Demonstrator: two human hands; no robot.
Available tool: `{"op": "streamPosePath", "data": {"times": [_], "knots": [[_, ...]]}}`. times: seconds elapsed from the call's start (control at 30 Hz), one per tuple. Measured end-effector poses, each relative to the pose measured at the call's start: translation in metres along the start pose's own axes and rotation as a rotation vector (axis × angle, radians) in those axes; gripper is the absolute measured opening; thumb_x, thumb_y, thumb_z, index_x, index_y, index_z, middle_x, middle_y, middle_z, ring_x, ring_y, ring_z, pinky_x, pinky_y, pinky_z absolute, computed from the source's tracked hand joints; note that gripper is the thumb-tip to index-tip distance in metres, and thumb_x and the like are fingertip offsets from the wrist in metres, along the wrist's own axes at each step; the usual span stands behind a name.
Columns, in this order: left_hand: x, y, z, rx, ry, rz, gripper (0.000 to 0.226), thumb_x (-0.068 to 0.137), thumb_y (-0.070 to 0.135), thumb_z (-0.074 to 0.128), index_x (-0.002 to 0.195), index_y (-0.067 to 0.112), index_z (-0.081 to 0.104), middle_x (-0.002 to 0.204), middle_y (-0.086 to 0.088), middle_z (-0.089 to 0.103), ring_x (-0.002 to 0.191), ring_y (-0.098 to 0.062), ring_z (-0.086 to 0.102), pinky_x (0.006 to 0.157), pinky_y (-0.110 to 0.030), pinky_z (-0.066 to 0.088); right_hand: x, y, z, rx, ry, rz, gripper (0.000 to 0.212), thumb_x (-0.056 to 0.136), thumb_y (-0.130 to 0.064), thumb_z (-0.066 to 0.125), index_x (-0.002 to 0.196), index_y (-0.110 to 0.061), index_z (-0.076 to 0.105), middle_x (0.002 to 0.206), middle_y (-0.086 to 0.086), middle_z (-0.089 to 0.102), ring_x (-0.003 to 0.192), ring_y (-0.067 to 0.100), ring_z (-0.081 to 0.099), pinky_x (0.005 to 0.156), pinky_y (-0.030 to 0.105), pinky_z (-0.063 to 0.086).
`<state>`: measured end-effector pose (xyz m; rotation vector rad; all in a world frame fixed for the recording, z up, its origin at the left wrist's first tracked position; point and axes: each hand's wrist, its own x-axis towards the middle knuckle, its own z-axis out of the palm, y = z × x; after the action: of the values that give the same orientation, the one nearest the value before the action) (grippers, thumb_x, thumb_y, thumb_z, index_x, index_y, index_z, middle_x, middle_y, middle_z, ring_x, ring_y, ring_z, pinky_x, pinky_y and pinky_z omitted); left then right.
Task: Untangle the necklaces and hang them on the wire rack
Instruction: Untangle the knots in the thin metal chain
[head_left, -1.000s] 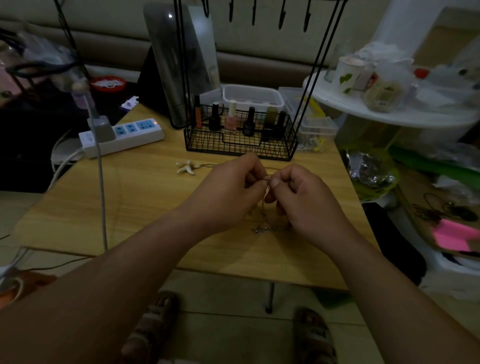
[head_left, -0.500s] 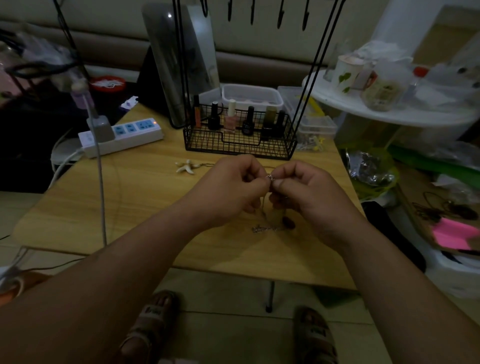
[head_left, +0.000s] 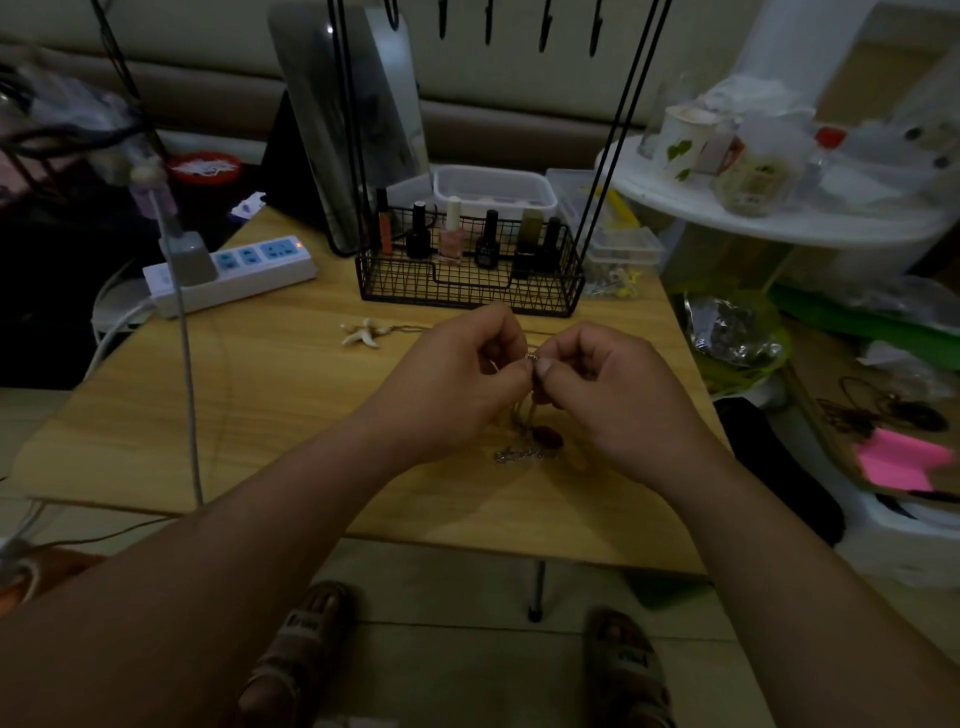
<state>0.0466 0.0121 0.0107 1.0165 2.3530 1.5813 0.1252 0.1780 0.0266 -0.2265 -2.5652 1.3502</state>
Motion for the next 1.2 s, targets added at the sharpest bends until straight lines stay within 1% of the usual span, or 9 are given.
{"op": "streamPosePath", "data": {"times": [0.07,0.13,0.3,0.5,0.63,0.87,1.0,1.1,1.2], "knots": [[0.0,-0.001,0.002,0.03,0.019,0.011,0.01,0.097,0.021,0.071,0.091,0.023,0.063,0.079,0.004,0.065,0.069,-0.02,0.065,0.062,-0.05,0.058,0.001,0.001,-0.002,-0.011,0.0,0.007,0.004,0.095,-0.024,0.069,0.094,-0.027,0.07,0.088,-0.003,0.075,0.085,0.014,0.072,0.078,0.046,0.062],[0.001,-0.003,0.002,0.051,0.036,0.015,0.009,0.098,0.022,0.07,0.093,0.026,0.065,0.082,0.007,0.066,0.071,-0.013,0.064,0.064,-0.047,0.059,0.002,0.0,-0.005,0.026,-0.014,0.043,0.002,0.095,-0.022,0.071,0.095,-0.023,0.072,0.088,-0.001,0.077,0.083,0.012,0.073,0.075,0.04,0.063],[0.001,-0.002,0.001,0.081,0.012,0.025,0.007,0.1,0.021,0.067,0.095,0.026,0.066,0.083,0.007,0.066,0.073,-0.01,0.065,0.067,-0.041,0.06,0.001,-0.002,-0.011,0.163,-0.089,0.145,0.006,0.098,-0.018,0.069,0.098,-0.014,0.074,0.087,0.003,0.079,0.08,0.014,0.076,0.066,0.027,0.059],[0.001,-0.002,0.002,0.091,0.018,0.033,0.004,0.099,0.024,0.069,0.096,0.025,0.067,0.081,0.01,0.067,0.071,-0.007,0.065,0.066,-0.038,0.06,0.0,-0.003,-0.007,0.188,-0.033,0.151,0.007,0.098,-0.016,0.067,0.096,-0.015,0.073,0.084,0.002,0.078,0.077,0.014,0.075,0.061,0.023,0.056],[-0.001,-0.003,0.002,0.147,0.031,0.074,0.004,0.098,0.025,0.069,0.098,0.022,0.068,0.082,0.011,0.066,0.07,-0.007,0.063,0.062,-0.034,0.056,-0.001,-0.005,-0.006,0.184,-0.019,0.113,0.005,0.098,-0.015,0.067,0.098,-0.016,0.072,0.086,0.002,0.078,0.079,0.013,0.075,0.061,0.022,0.055],[0.0,-0.005,0.003,0.108,0.035,0.038,0.005,0.097,0.024,0.071,0.094,0.022,0.068,0.079,0.009,0.068,0.071,-0.008,0.064,0.065,-0.038,0.058,-0.002,-0.008,-0.002,0.167,-0.035,0.104,0.004,0.098,-0.012,0.066,0.096,-0.012,0.07,0.079,0.005,0.077,0.073,0.014,0.075,0.059,0.024,0.056],[0.001,-0.005,0.001,0.078,0.003,0.023,0.008,0.1,0.028,0.067,0.092,0.025,0.067,0.075,0.012,0.067,0.07,-0.005,0.063,0.064,-0.033,0.058,-0.001,-0.006,-0.004,0.167,-0.037,0.1,0.004,0.099,-0.014,0.066,0.097,-0.014,0.07,0.08,0.003,0.077,0.073,0.013,0.075,0.06,0.026,0.057],[0.001,-0.005,0.002,0.144,0.008,0.027,0.009,0.098,0.029,0.068,0.09,0.027,0.067,0.075,0.011,0.066,0.069,-0.005,0.061,0.062,-0.033,0.053,-0.002,-0.004,-0.004,0.079,-0.027,0.085,0.005,0.098,-0.018,0.067,0.095,-0.02,0.071,0.08,-0.001,0.077,0.073,0.008,0.074,0.061,0.025,0.057],[-0.001,-0.006,0.005,0.257,0.036,0.04,0.008,0.095,0.032,0.069,0.089,0.027,0.066,0.075,0.01,0.066,0.07,-0.007,0.062,0.062,-0.038,0.055,-0.004,0.003,0.0,-0.221,0.041,-0.025,0.005,0.096,-0.028,0.069,0.092,-0.031,0.069,0.081,-0.009,0.072,0.075,0.004,0.069,0.066,0.032,0.059]]}}
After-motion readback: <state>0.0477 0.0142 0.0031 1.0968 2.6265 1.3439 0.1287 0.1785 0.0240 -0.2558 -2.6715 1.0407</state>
